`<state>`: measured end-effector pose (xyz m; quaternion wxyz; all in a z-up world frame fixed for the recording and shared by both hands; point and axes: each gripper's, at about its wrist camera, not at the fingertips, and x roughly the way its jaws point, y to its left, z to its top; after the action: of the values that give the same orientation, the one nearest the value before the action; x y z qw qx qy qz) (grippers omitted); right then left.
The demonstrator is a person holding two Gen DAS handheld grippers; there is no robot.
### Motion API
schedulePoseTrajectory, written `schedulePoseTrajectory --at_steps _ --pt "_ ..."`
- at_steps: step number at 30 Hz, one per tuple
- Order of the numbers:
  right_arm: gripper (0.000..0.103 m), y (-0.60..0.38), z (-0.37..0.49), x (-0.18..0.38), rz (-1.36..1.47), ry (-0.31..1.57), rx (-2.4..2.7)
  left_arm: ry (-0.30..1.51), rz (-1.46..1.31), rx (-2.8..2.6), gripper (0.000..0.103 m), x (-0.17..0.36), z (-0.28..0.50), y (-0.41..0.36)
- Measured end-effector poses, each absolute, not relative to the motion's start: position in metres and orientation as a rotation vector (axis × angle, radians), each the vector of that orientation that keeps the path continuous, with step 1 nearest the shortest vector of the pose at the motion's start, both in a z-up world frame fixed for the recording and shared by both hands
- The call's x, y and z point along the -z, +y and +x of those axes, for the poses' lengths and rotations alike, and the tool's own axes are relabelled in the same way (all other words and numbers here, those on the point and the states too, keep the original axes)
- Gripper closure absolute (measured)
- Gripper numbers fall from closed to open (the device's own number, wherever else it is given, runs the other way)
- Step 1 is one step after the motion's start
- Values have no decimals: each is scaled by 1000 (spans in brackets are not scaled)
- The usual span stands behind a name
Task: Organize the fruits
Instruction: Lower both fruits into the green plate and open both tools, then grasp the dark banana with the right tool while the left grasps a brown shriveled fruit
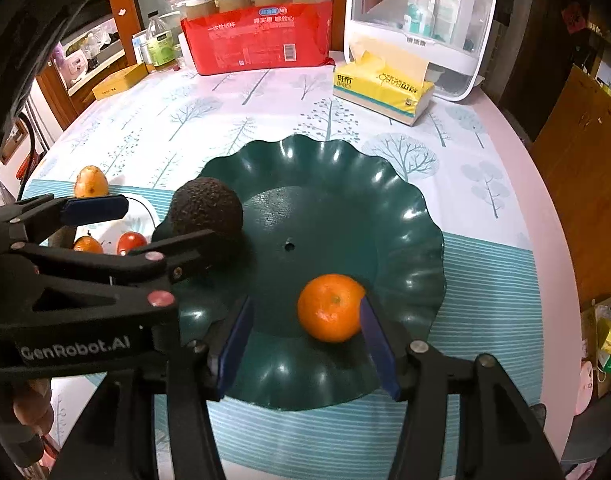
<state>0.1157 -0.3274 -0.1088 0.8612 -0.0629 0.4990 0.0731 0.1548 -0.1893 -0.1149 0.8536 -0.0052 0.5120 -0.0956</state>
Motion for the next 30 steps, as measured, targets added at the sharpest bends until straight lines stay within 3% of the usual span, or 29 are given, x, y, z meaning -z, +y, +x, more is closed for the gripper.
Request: schedulePoseTrajectory --at_steps 17,30 --pt "47 -317 79 62 -95 1005 -104 1024 -47 193 11 55 100 -131" --pt "47 -237 55 6 -88 909 -143 947 -35 146 10 -1 66 -17"
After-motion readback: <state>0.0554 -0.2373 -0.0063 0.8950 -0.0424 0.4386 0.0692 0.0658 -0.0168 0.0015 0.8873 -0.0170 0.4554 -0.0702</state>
